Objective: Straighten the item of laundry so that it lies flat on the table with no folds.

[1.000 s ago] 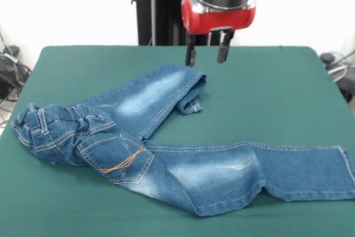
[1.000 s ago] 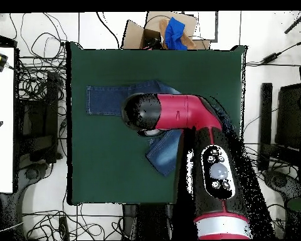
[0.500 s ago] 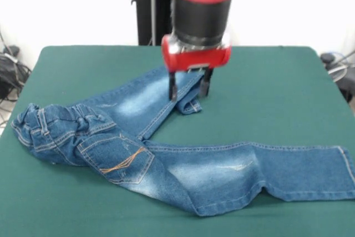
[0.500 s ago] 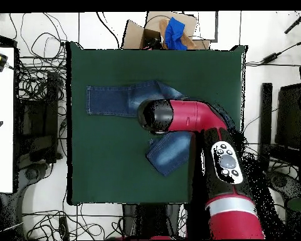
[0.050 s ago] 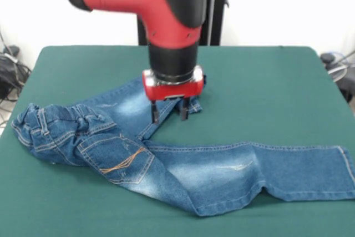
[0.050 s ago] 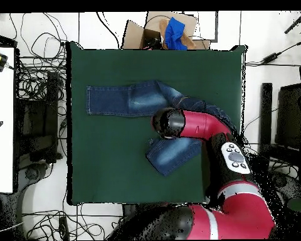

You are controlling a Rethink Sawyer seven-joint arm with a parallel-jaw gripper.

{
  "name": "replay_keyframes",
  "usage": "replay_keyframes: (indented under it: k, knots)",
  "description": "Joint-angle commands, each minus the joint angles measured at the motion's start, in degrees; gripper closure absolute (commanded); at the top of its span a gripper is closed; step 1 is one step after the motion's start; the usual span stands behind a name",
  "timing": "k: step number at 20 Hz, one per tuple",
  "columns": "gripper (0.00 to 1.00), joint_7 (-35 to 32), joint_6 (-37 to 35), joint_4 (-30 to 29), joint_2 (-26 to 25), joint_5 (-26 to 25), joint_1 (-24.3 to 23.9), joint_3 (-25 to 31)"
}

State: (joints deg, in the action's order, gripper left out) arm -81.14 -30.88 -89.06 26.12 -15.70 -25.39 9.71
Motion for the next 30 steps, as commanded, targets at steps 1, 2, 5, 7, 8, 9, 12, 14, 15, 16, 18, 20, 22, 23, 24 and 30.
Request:
replay_keyframes:
  k: [1,2,5,7,8,9,12,14,15,16,18,20,22,23,24,30]
  knots:
    - [0.00,-0.8,10.2,-3.3,-11.1,-8.8,-4.6,-0.3]
    - [0.00,-1.1,12.2,-3.6,-12.0,-9.9,-5.4,-0.4]
    - [0.00,-2.3,16.6,-4.1,-14.1,-12.5,-7.1,-0.6]
    - [0.00,-3.4,19.0,-4.3,-14.7,-13.5,-7.1,-1.3]
    - [0.00,-3.7,19.9,-4.2,-14.8,-13.7,-7.1,-1.5]
    - [0.00,-4.0,20.3,-4.1,-14.9,-13.9,-7.0,-1.8]
    - [0.00,-3.4,19.2,-3.5,-14.4,-13.8,-7.1,-1.5]
    - [0.00,-3.3,18.3,-3.1,-13.9,-13.9,-6.9,-1.5]
    - [0.00,-3.2,18.1,-3.0,-13.8,-13.8,-7.2,-1.3]
    - [0.00,-3.0,17.6,-3.1,-13.6,-13.6,-7.5,-0.9]
    - [0.00,-3.0,16.8,-3.4,-13.0,-13.2,-7.7,-0.5]
    - [0.00,-3.9,16.6,-4.0,-11.4,-13.0,-6.4,-1.1]
    - [0.00,-4.6,16.6,-3.9,-10.2,-13.1,-5.0,-2.0]
    - [0.00,-4.8,16.8,-3.4,-10.5,-13.2,-4.6,-2.3]
    - [0.00,-4.5,17.3,-2.8,-10.8,-13.5,-4.7,-2.2]
    - [0.00,0.4,14.2,0.9,-9.8,-14.0,-7.0,0.6]
